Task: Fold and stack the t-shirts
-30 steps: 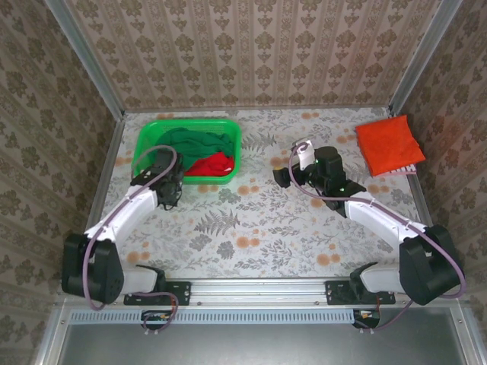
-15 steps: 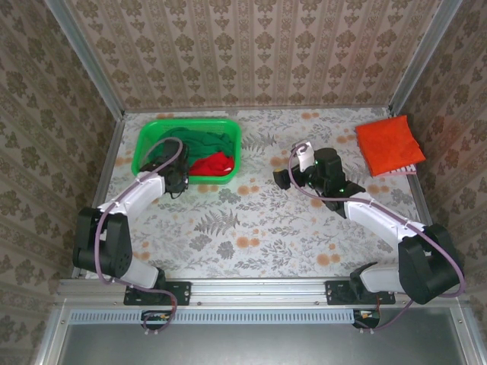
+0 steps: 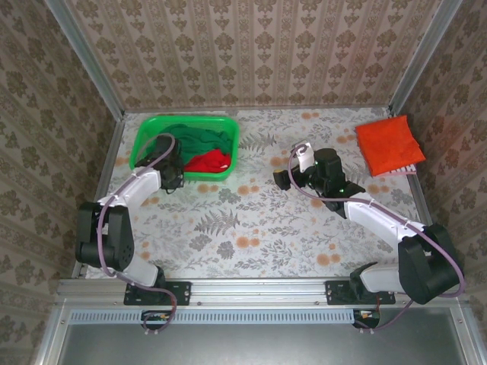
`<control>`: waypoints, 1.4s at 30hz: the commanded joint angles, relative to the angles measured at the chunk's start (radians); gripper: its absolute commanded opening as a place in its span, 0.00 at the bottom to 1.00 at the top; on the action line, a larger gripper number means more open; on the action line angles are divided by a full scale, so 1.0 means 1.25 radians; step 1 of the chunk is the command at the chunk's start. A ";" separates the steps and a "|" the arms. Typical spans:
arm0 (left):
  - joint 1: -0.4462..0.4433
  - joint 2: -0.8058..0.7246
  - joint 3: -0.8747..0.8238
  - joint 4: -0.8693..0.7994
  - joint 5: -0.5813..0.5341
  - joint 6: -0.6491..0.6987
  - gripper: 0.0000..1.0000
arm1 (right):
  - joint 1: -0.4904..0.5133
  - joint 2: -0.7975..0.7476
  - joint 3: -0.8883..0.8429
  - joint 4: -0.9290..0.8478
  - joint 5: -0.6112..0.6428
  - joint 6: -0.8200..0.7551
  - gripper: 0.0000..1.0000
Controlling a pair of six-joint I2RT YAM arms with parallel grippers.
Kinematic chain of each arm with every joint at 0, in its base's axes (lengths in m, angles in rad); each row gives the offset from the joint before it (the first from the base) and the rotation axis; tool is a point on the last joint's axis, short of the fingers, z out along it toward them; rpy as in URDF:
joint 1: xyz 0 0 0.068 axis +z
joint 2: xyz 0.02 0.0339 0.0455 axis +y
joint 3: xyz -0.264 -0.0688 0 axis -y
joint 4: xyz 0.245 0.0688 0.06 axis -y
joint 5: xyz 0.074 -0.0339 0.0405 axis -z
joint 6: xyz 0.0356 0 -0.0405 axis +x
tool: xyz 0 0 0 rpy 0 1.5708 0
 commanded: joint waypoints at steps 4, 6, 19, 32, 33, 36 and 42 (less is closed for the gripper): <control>0.106 0.054 0.091 -0.031 0.040 0.076 0.00 | 0.004 0.011 0.006 0.005 -0.010 -0.014 1.00; 0.136 0.080 0.120 -0.040 0.050 0.109 0.00 | 0.003 0.010 0.006 0.003 -0.009 -0.016 1.00; 0.266 0.307 0.323 -0.022 0.201 0.227 0.00 | 0.001 0.026 0.025 -0.015 -0.008 -0.014 1.00; 0.330 0.444 0.453 -0.020 0.242 0.227 0.00 | 0.002 0.027 0.016 -0.018 -0.014 0.005 1.00; 0.332 0.450 0.460 -0.021 0.245 0.224 0.00 | 0.002 0.028 0.016 -0.014 -0.015 0.009 1.00; 0.335 0.467 0.491 -0.034 0.251 0.234 0.00 | 0.003 0.031 0.014 -0.005 -0.021 0.018 1.00; 0.338 0.500 0.536 -0.053 0.258 0.252 0.06 | 0.004 0.032 0.019 -0.012 -0.021 0.009 1.00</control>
